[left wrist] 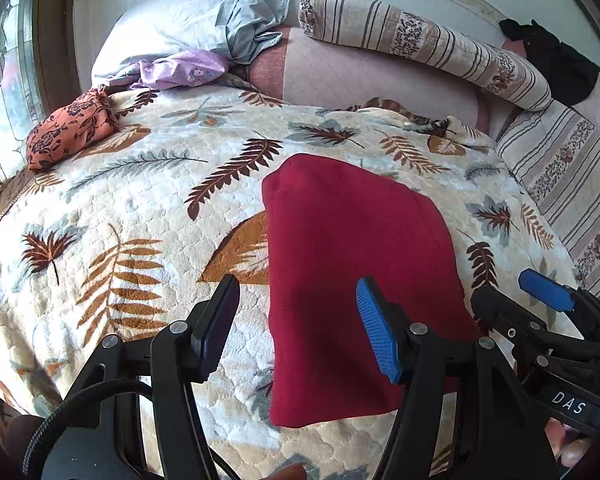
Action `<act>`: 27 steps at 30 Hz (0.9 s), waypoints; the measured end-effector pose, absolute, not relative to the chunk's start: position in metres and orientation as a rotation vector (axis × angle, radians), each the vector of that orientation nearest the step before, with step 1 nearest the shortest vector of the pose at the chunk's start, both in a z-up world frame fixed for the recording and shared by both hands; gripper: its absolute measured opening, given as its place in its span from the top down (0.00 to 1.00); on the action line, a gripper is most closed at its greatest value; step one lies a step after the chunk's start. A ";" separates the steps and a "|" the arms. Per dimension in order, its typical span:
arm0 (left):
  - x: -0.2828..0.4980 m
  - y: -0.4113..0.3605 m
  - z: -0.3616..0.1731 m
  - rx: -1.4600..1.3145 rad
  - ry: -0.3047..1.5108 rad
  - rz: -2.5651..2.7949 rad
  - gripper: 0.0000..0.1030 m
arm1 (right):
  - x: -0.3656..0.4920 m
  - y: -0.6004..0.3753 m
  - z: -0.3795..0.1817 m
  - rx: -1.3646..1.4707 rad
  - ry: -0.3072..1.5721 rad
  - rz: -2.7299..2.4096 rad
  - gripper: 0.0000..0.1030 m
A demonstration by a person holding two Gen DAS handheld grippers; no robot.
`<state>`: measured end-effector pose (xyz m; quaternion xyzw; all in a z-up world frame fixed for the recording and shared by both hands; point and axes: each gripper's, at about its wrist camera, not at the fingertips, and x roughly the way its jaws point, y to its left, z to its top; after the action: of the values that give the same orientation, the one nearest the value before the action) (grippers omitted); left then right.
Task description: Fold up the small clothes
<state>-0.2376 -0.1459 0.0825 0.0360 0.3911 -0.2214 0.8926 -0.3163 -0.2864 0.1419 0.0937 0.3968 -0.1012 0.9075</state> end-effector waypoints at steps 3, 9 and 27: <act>-0.239 -0.146 0.084 0.080 0.804 -0.463 0.41 | -0.316 -0.285 0.142 0.197 0.818 -0.211 0.23; -0.239 -0.147 0.085 0.082 0.803 -0.464 0.41 | -0.314 -0.286 0.138 0.203 0.836 -0.203 0.23; -0.236 -0.148 0.084 0.090 0.791 -0.466 0.41 | -0.309 -0.281 0.132 0.215 0.848 -0.190 0.23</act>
<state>-0.2356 -0.1479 0.0840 0.0432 0.3814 -0.2247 0.8956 -0.3095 -0.2815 0.1320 0.1040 0.4099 -0.0917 0.9015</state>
